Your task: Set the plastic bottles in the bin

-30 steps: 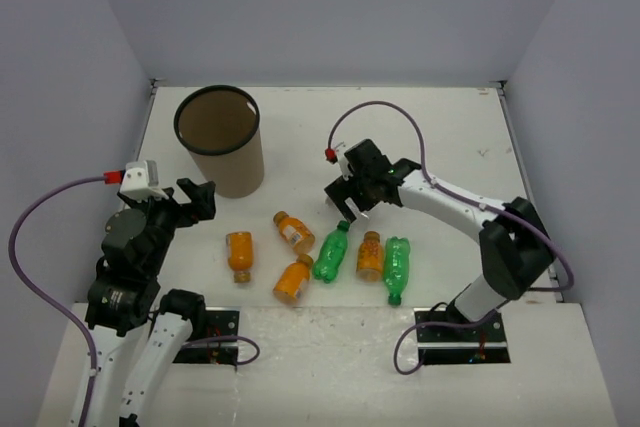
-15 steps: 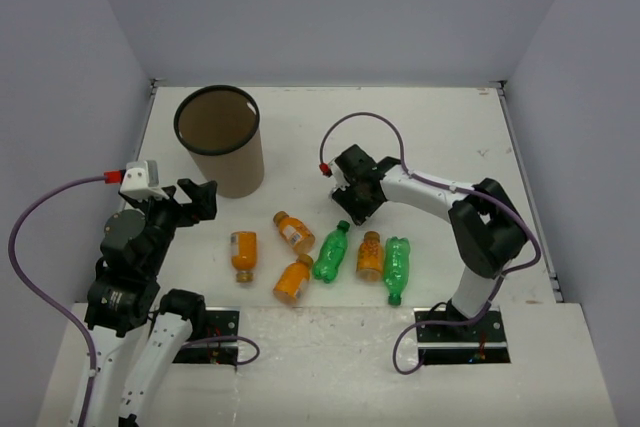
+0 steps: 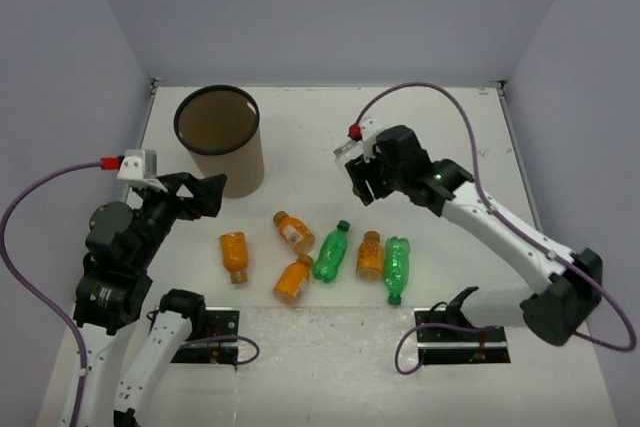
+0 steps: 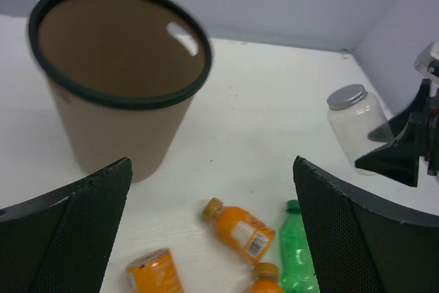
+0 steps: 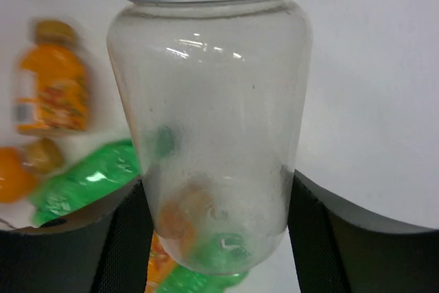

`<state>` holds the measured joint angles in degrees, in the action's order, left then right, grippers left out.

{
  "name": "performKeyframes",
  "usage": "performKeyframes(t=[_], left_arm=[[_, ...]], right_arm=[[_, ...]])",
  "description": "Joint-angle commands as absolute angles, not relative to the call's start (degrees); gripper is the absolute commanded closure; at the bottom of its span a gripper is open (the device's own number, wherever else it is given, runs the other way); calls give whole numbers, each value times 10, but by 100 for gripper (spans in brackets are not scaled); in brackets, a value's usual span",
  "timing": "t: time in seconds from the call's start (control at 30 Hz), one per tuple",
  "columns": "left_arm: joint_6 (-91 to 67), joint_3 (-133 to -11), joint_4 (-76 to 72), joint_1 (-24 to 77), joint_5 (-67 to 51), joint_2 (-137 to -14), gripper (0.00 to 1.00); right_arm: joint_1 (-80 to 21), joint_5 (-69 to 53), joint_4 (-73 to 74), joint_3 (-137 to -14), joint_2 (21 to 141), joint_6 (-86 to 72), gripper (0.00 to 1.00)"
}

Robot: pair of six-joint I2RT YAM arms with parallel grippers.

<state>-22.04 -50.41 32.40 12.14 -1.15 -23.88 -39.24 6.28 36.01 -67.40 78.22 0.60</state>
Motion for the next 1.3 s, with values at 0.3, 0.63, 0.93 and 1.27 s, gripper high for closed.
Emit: performKeyframes(t=[0.3, 0.63, 0.93, 1.27], left_arm=[[-366, -501, -134, 242, -427, -396, 0], [-308, -511, -221, 459, -381, -504, 0], [-281, -569, -205, 509, -321, -588, 43], [-251, -589, -124, 525, -166, -554, 100]], right_arm=[[-393, -521, -23, -515, 477, -117, 84], [-394, -551, -18, -534, 498, -135, 85], [-396, -563, 32, -550, 500, -109, 85], [-394, -377, 64, -533, 484, -130, 1]])
